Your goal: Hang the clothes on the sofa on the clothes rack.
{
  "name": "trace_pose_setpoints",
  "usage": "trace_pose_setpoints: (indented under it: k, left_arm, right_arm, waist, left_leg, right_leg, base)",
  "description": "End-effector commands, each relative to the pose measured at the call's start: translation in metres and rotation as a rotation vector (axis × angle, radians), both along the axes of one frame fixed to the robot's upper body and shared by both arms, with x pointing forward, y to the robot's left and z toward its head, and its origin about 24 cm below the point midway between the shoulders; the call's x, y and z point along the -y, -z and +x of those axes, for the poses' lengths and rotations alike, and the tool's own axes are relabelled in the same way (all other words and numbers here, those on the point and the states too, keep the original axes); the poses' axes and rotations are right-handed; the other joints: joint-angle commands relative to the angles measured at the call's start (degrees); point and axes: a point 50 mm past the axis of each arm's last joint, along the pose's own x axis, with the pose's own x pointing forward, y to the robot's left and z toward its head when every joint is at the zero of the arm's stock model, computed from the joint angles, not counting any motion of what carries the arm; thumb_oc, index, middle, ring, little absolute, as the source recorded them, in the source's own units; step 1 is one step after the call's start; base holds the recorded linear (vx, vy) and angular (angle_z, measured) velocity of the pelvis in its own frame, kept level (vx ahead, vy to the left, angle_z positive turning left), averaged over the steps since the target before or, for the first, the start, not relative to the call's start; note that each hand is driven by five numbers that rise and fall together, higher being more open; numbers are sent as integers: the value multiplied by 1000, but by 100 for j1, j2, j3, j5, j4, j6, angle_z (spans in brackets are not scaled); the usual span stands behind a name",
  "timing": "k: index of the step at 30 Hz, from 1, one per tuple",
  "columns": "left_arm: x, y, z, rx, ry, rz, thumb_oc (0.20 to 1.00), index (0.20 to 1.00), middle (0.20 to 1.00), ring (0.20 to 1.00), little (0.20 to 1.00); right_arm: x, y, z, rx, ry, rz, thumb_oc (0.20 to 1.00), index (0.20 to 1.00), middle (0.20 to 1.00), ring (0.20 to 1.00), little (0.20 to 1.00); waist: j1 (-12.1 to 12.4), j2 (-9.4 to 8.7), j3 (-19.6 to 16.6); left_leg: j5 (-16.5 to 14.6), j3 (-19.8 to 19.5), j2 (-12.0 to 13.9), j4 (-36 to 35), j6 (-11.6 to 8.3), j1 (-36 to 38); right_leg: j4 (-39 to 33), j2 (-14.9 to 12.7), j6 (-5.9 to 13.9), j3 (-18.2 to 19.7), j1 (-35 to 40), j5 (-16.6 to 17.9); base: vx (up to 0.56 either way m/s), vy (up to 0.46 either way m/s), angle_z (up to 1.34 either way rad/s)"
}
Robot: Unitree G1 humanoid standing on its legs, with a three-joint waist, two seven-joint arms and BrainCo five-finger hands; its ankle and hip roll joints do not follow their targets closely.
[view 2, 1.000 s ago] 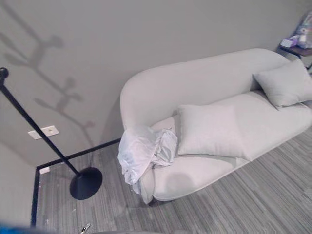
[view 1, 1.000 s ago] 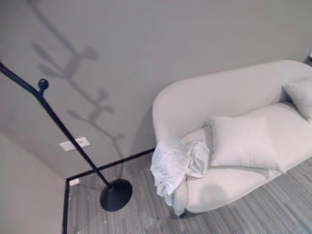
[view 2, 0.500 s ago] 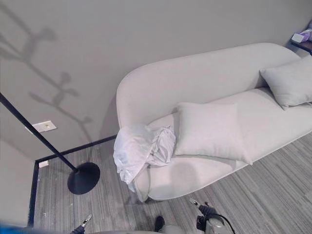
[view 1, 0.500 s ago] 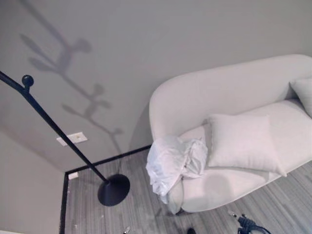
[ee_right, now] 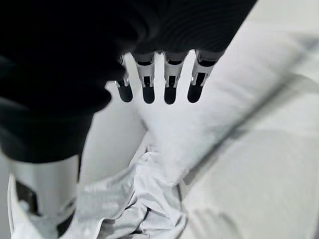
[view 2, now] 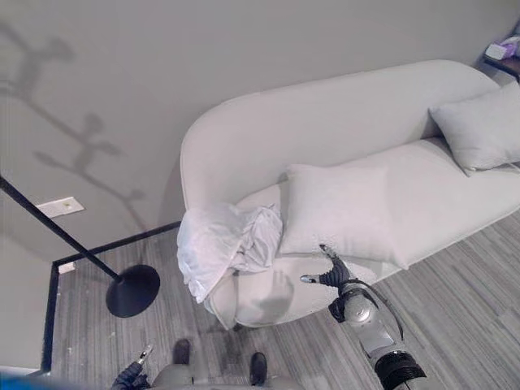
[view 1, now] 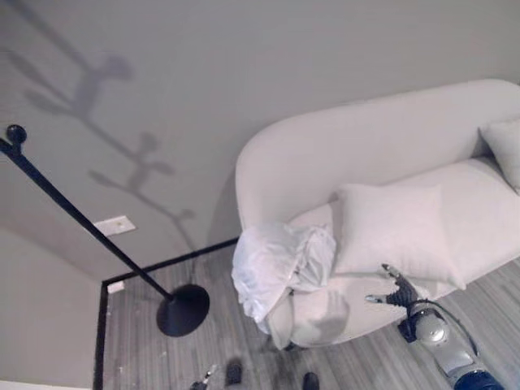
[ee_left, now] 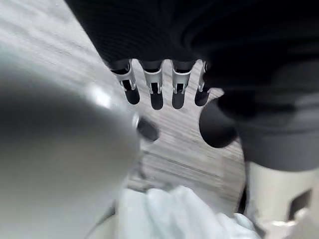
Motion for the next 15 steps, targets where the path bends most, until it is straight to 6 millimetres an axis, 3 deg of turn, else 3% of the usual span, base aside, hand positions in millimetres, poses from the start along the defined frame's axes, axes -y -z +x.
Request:
trace_pose_setpoints:
  k: [1, 4, 7, 15]
  left_arm:
    - [2, -2, 0, 7, 51, 77, 1000, 1000, 1000, 1000, 1000]
    - [-6, -6, 11, 35, 75, 127, 1000, 1000, 1000, 1000, 1000]
    - [-17, -11, 17, 49, 58, 181, 1000, 1000, 1000, 1000, 1000]
    - [-25, -11, 8, 21, 15, 211, 1000, 1000, 1000, 1000, 1000]
  right_arm:
    - [-26, -16, 13, 186, -231, -295, 1000, 1000, 1000, 1000, 1000]
    - [-31, -12, 14, 204, -323, -429, 1000, 1000, 1000, 1000, 1000]
    - [-35, 6, 17, 182, -350, -551, 1000, 1000, 1000, 1000, 1000]
    - [-21, 32, 9, 125, -335, -741, 1000, 1000, 1000, 1000, 1000]
  waist:
    - [85, -27, -216]
    - [189, -58, -190]
    - [354, -75, -118]
    - [574, 44, 5]
  left_leg:
    - [309, 138, -440, 85, 106, 348]
    - [184, 202, -544, 175, 172, 387]
    - [81, 226, -659, 288, 236, 258]
    - [152, 152, -733, 251, 240, -37]
  right_leg:
    - [-19, -775, 749, 367, 570, -280]
    - [-43, -933, 852, 377, 538, -184]
    - [-115, -1050, 955, 367, 393, -66]
    - [-145, -1050, 981, 325, 71, 16]
  base:
    - [167, 180, -15]
    - [90, 125, -3]
    - [-22, 53, -7]
    - [-51, -26, 5]
